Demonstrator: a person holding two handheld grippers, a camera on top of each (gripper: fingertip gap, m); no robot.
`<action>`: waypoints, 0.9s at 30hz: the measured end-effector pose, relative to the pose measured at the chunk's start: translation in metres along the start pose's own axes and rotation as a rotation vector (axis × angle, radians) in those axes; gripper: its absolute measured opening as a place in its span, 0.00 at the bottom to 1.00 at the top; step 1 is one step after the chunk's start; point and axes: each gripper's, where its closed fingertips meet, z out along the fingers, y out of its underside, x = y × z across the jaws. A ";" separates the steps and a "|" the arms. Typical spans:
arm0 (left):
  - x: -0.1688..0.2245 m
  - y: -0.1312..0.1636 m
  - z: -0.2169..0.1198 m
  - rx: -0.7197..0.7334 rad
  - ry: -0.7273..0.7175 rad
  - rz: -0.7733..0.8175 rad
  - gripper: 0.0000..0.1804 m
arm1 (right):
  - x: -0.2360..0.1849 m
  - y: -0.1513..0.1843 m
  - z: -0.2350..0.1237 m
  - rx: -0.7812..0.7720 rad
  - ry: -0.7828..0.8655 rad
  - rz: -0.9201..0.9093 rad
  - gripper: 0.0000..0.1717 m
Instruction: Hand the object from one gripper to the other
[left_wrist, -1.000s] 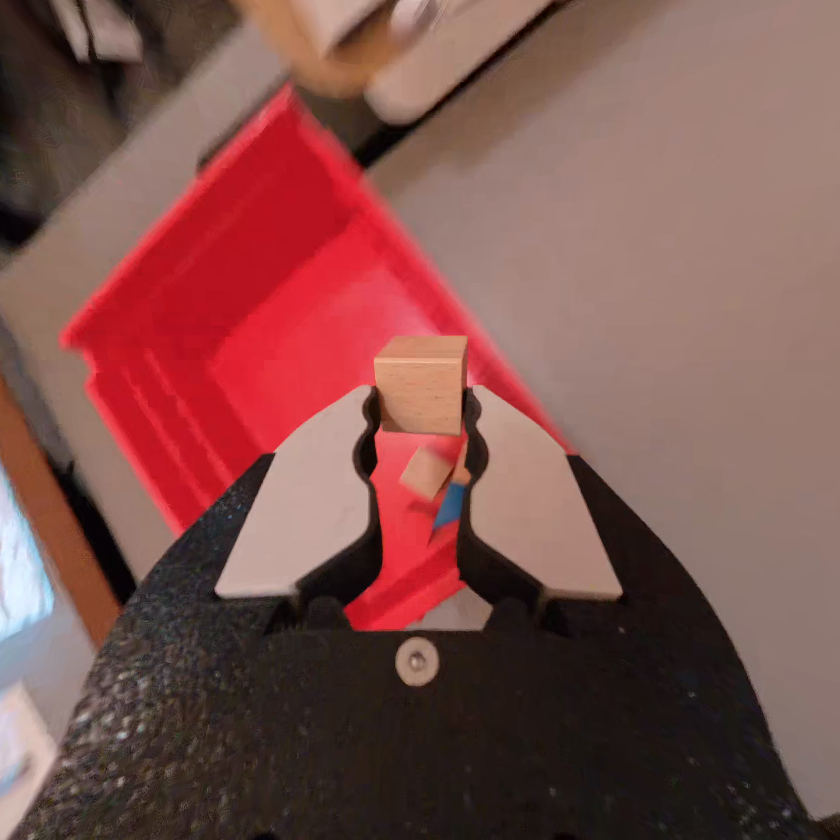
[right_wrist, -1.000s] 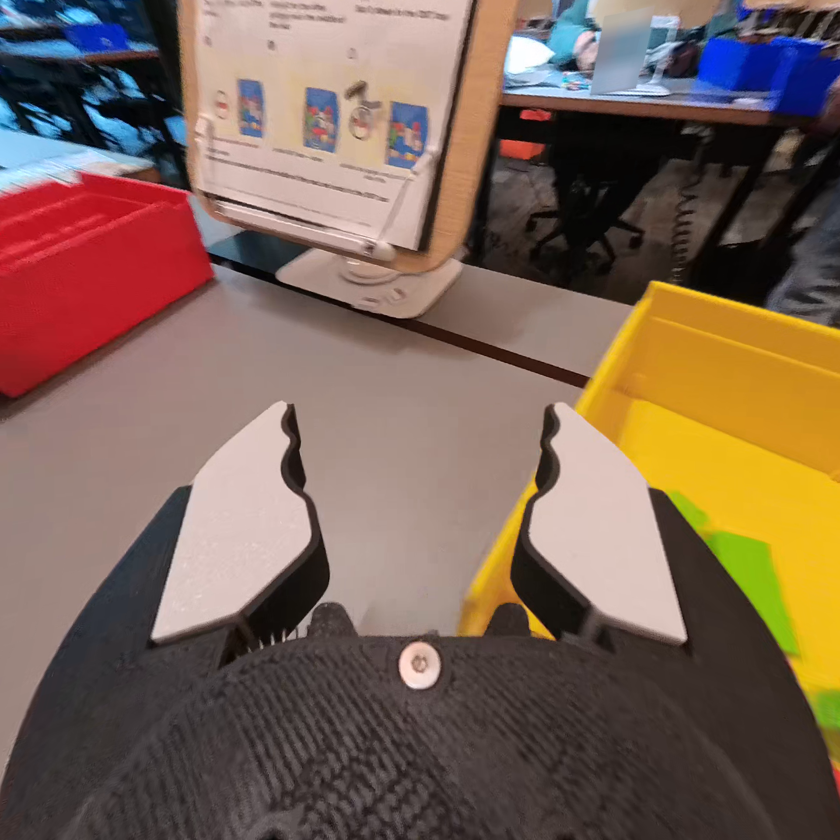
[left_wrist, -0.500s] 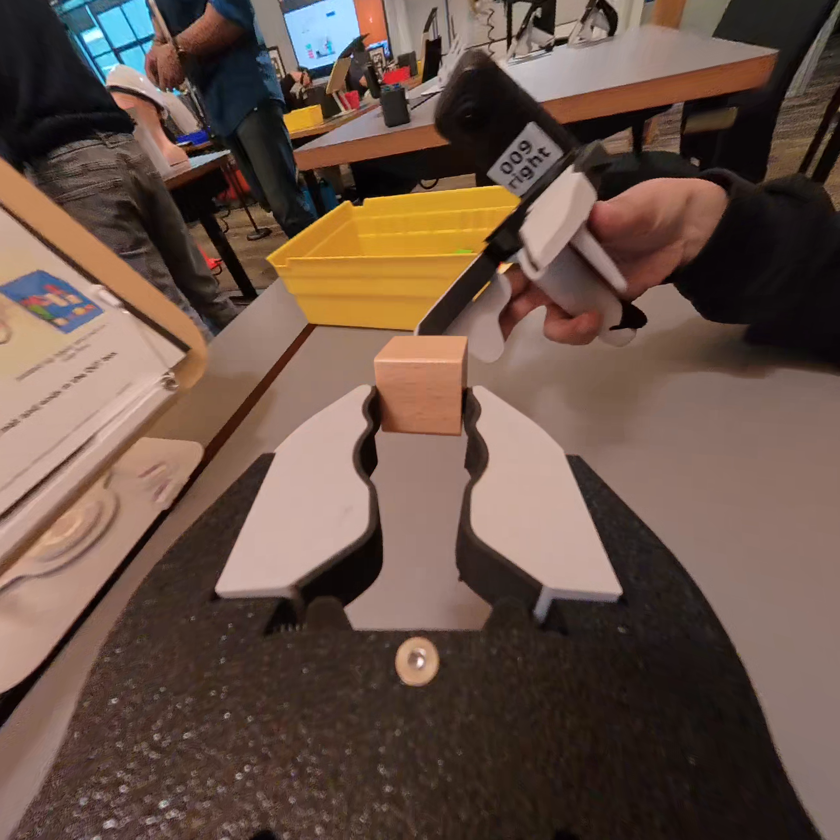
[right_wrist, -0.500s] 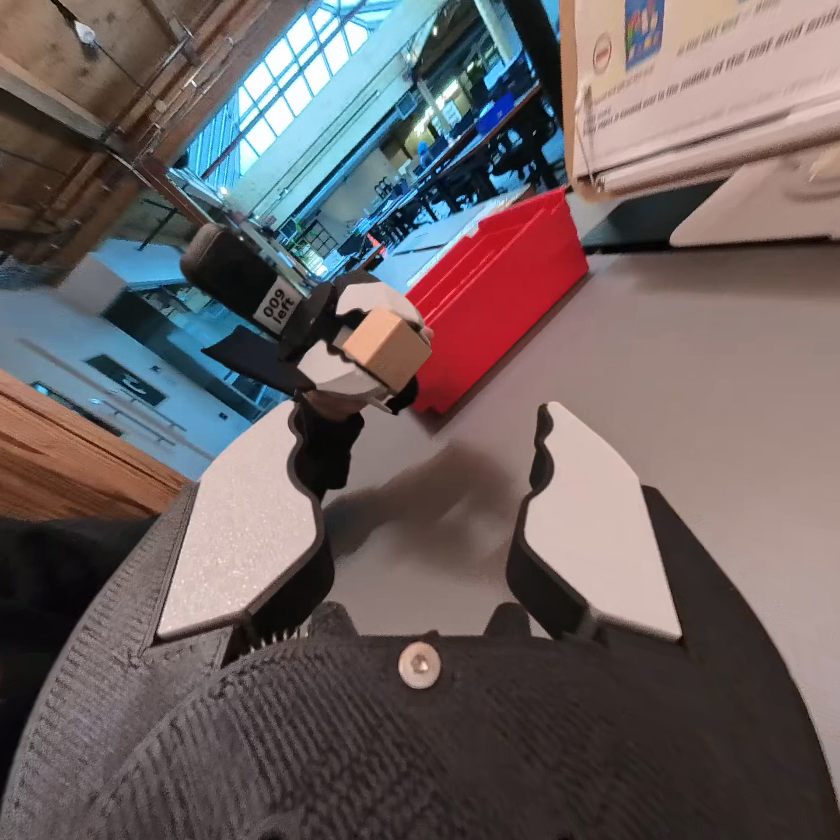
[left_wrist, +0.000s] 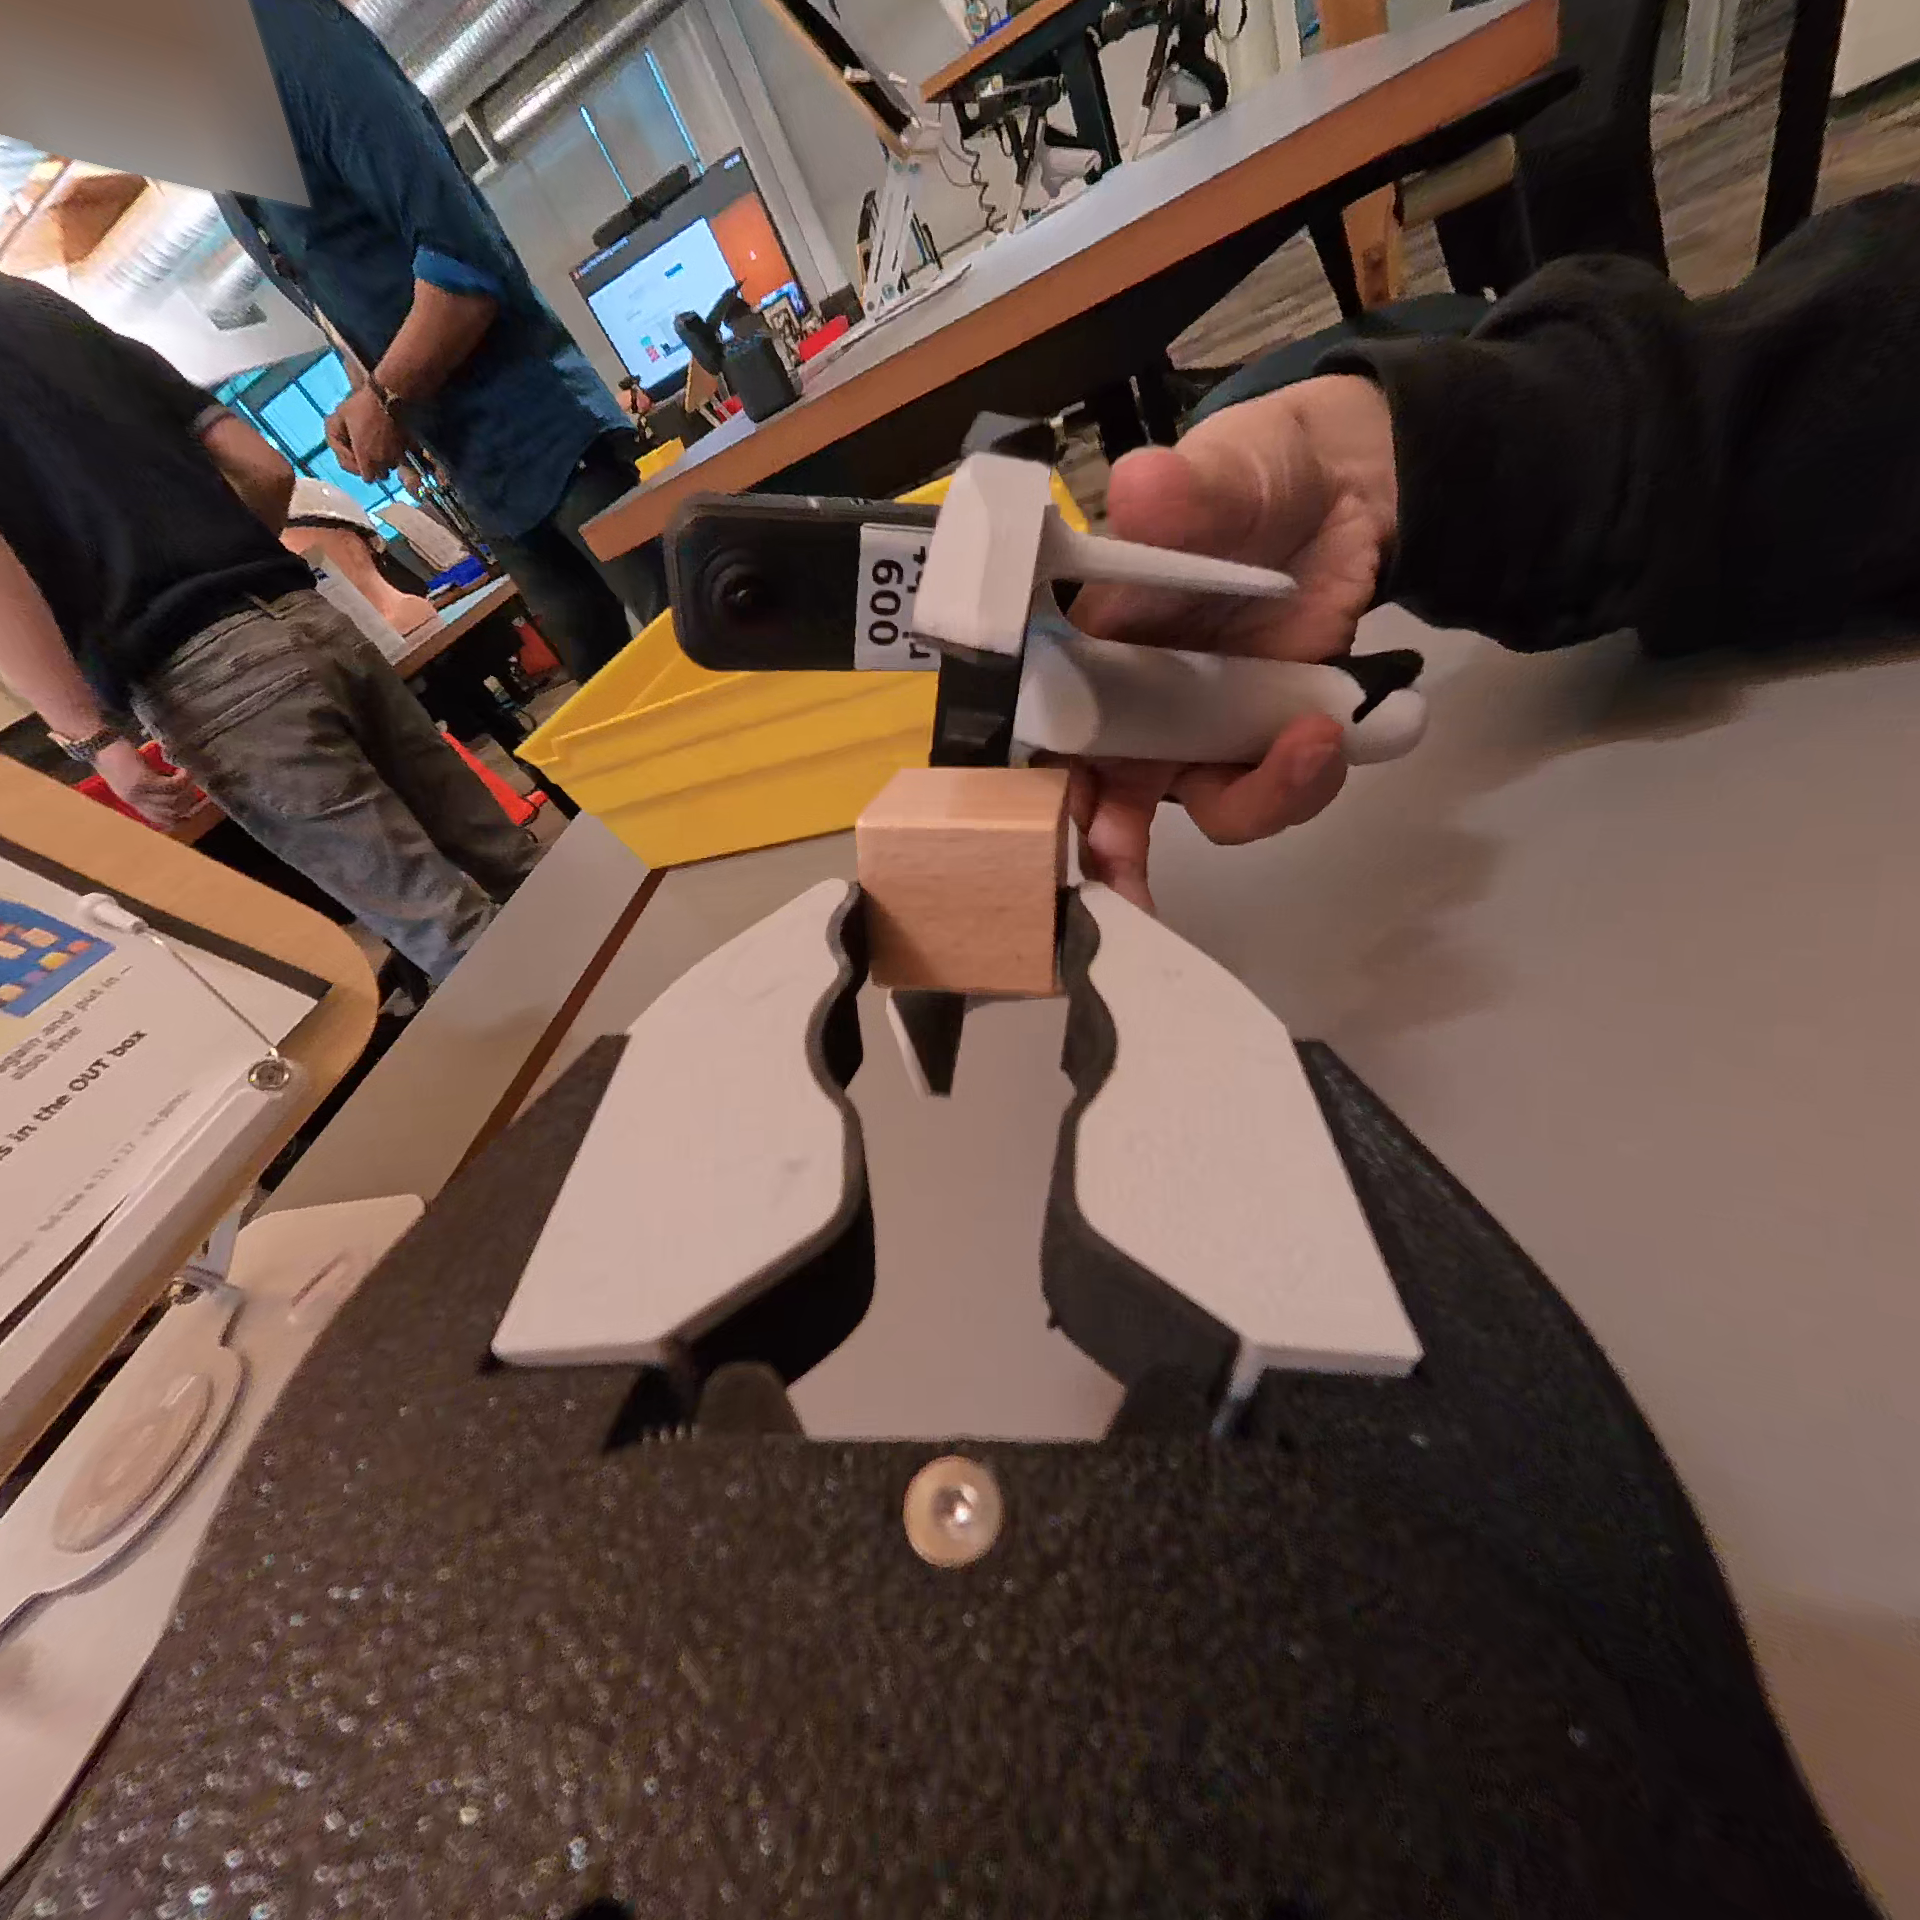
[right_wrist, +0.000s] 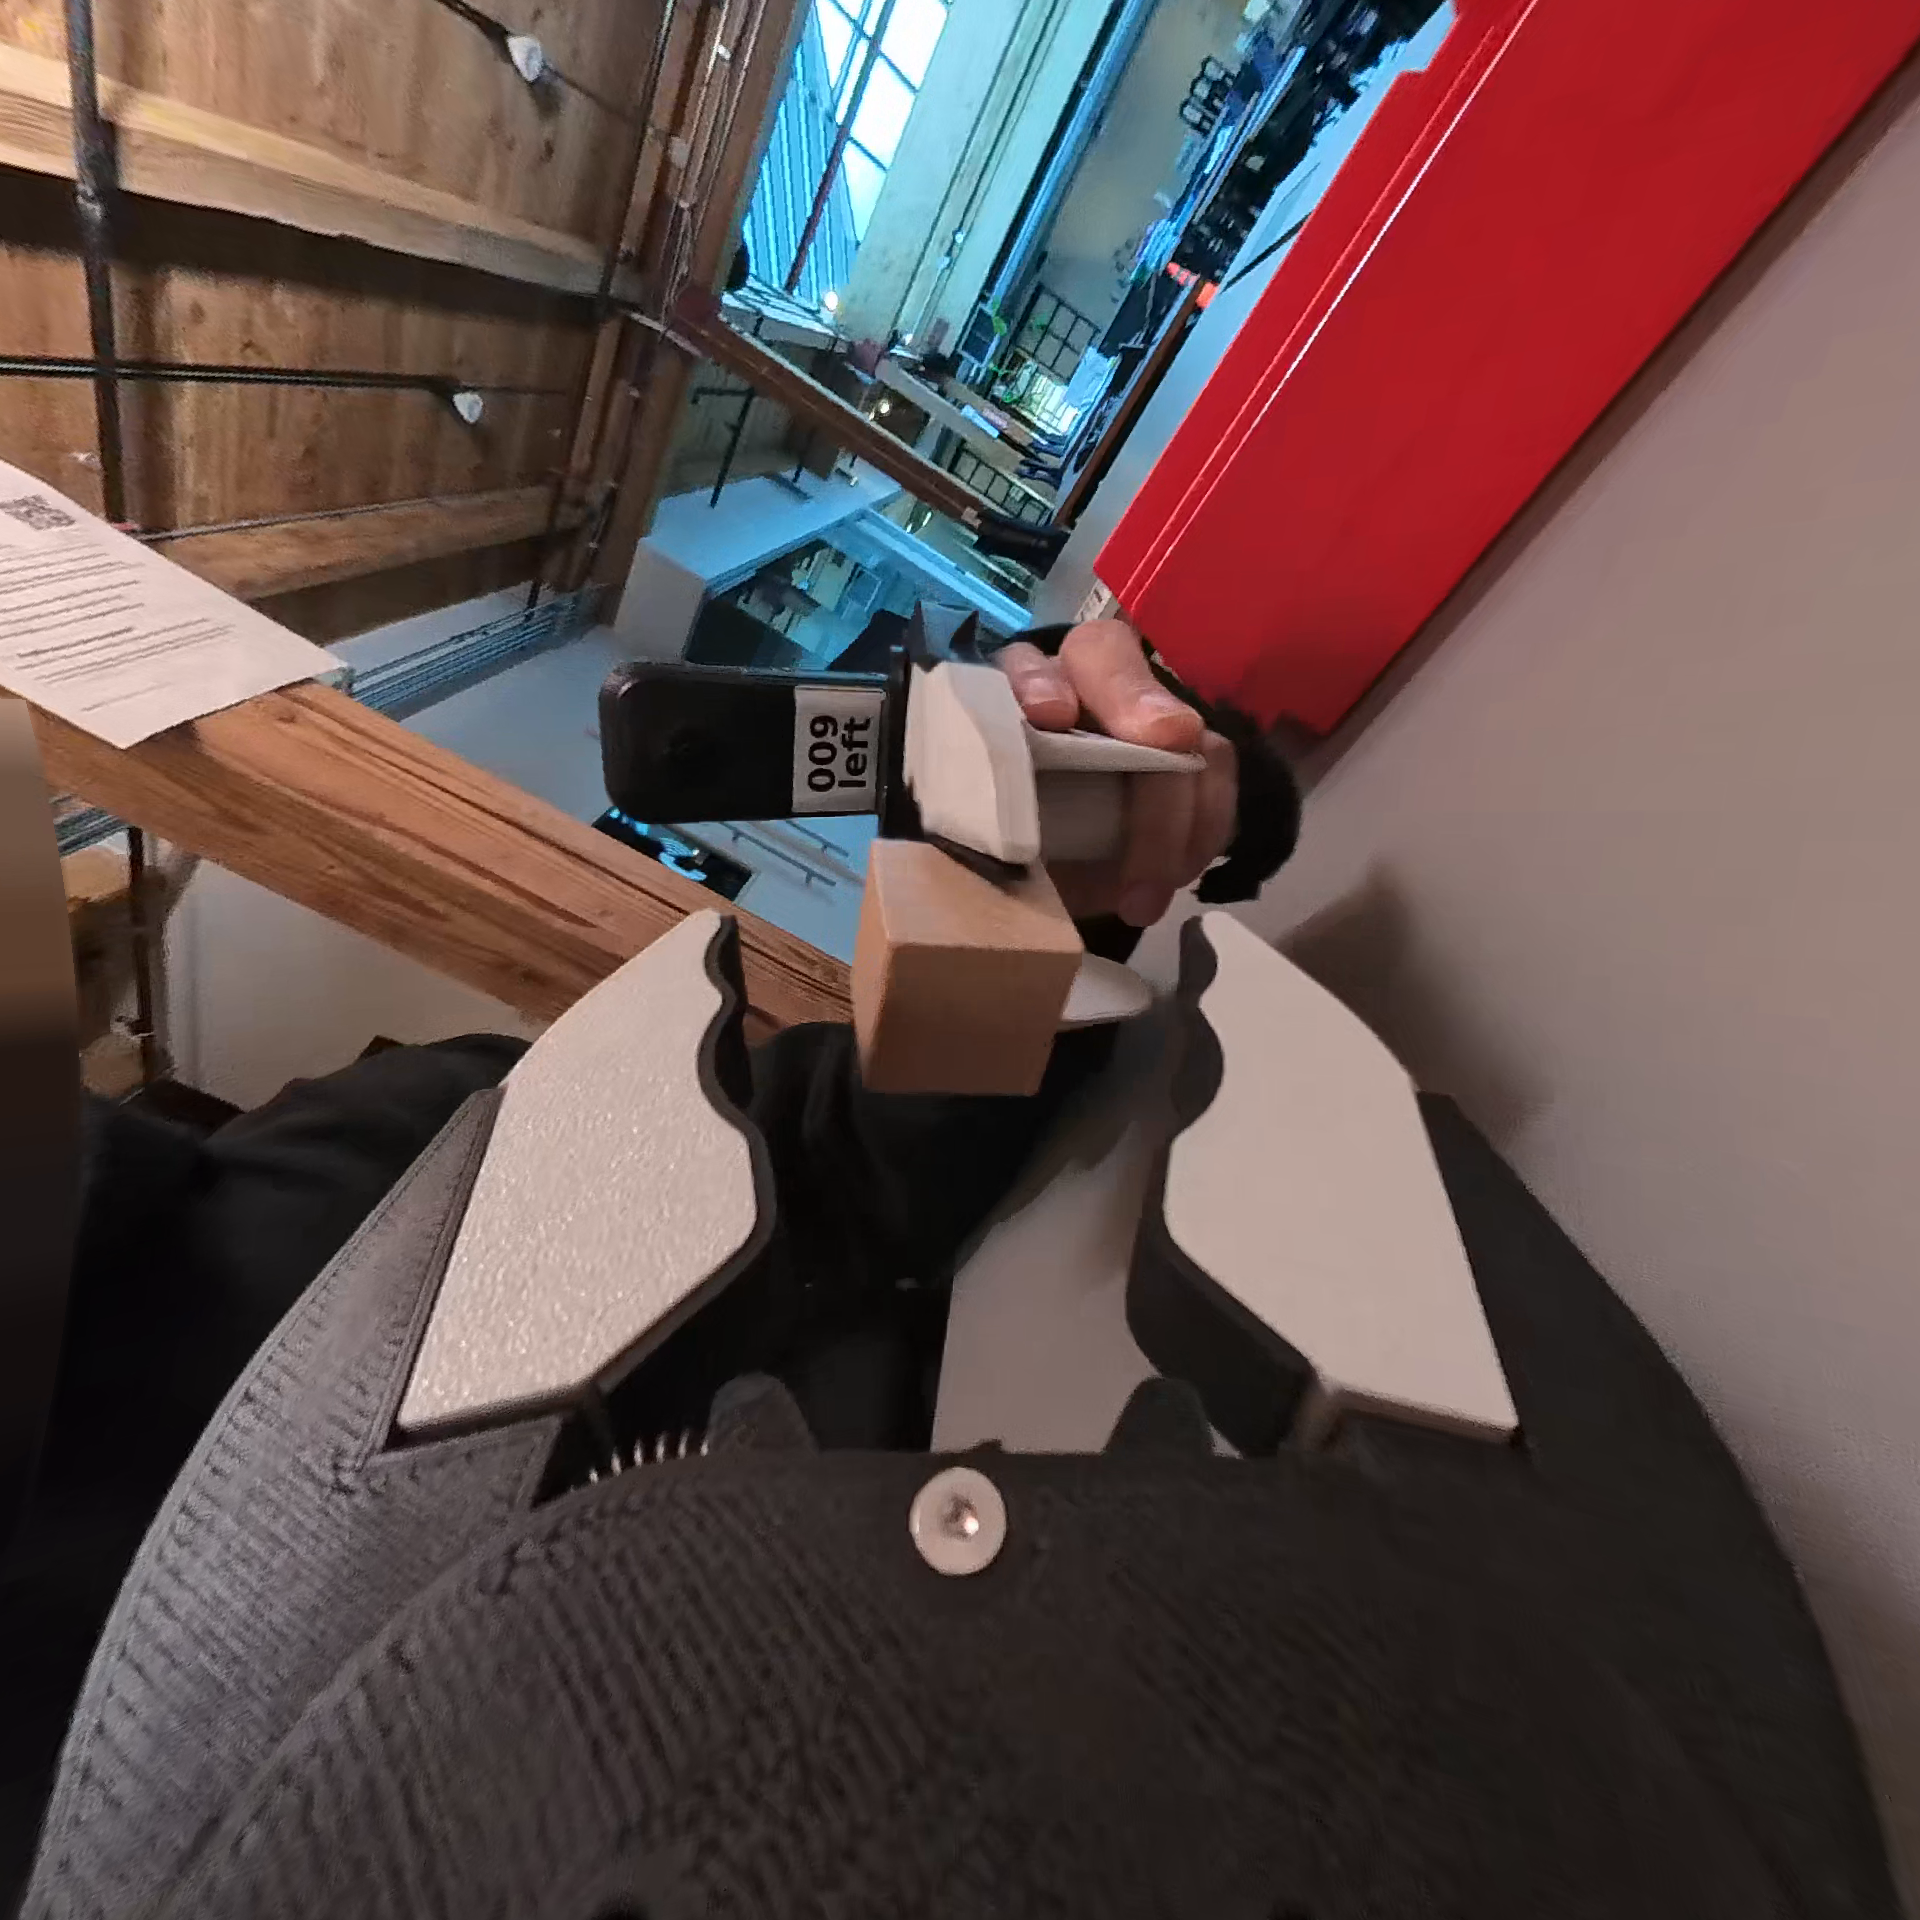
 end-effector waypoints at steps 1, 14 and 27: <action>0.001 0.002 0.001 -0.013 -0.002 0.005 0.19 | -0.001 0.001 0.001 -0.002 -0.010 0.005 0.45; -0.008 0.005 0.006 -0.008 -0.118 -0.029 0.27 | 0.005 -0.006 -0.005 0.010 0.043 -0.059 0.21; -0.035 0.033 -0.003 -0.101 -0.293 -0.112 0.25 | 0.026 -0.101 -0.319 0.496 1.443 -0.505 0.20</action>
